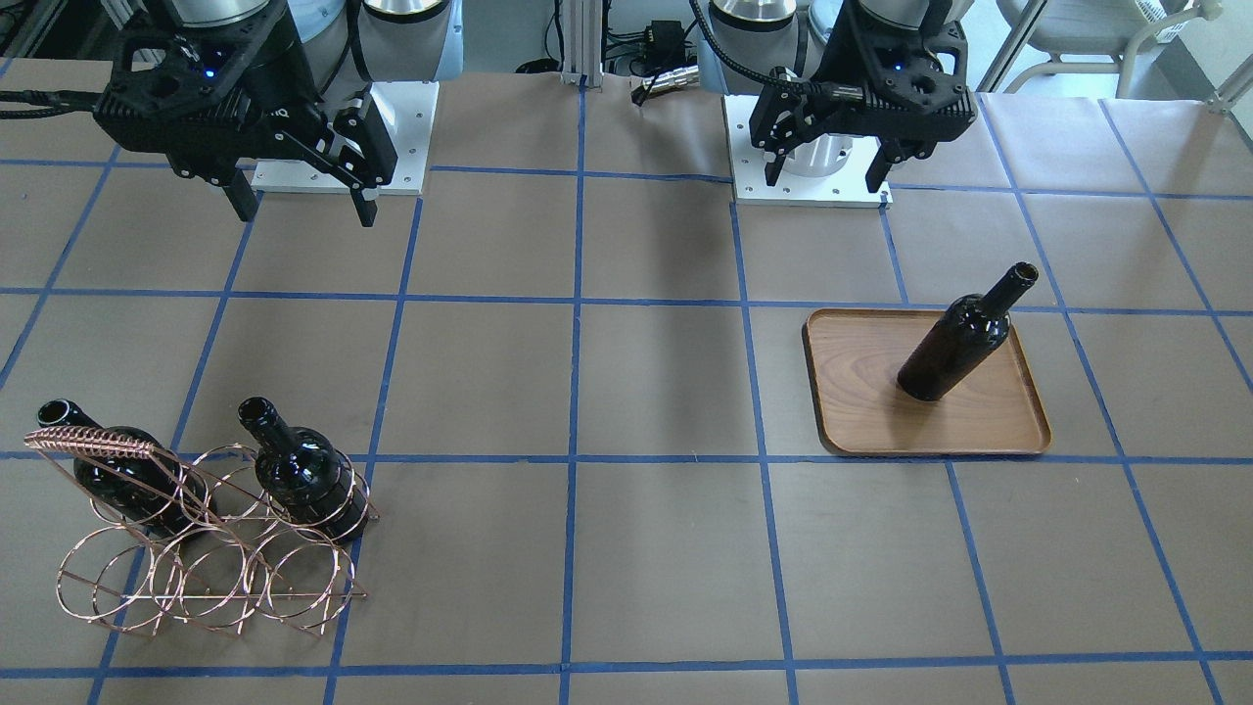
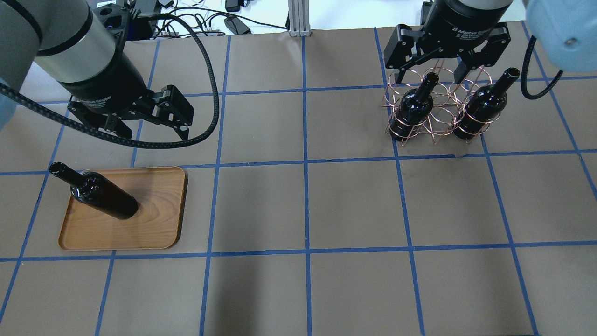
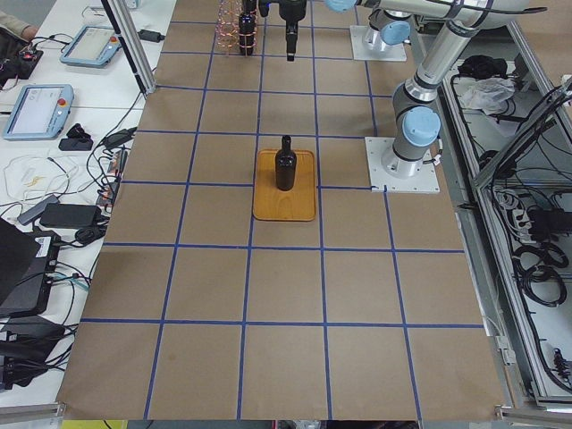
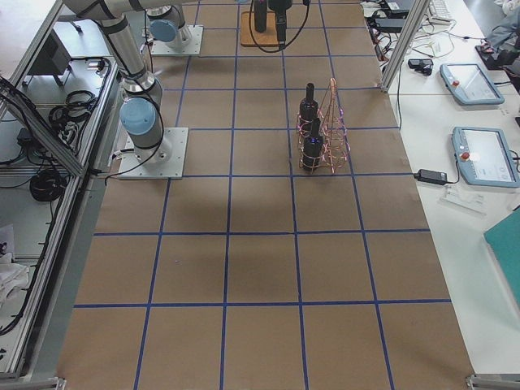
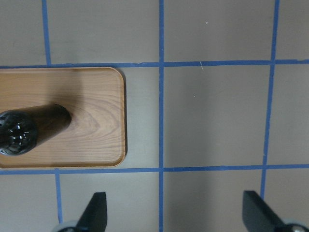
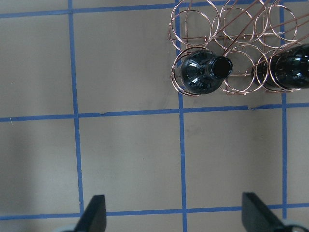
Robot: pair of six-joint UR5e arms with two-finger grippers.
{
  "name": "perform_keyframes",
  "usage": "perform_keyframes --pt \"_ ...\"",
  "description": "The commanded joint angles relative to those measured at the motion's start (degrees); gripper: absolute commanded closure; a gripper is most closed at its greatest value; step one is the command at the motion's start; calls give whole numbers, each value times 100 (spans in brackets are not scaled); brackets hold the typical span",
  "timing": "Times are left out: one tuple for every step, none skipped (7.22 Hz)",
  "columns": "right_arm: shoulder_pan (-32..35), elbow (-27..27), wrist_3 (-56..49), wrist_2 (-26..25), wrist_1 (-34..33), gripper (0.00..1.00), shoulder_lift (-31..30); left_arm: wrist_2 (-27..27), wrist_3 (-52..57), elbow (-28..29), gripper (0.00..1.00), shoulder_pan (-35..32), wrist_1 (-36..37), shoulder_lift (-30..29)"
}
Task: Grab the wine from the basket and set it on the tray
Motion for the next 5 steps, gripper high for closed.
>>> perform_keyframes --pt "11 -243 9 -15 355 0 161 14 596 0 0 -33 25 31" --pt "11 -233 9 -24 347 0 152 6 597 0 0 -33 16 31" --pt "20 -233 9 -16 338 0 152 -38 588 -17 0 -33 16 23" --pt "20 -233 9 -24 346 0 152 -47 588 -17 0 37 25 23" --pt "29 -225 9 10 355 0 152 -12 597 -9 0 107 16 31"
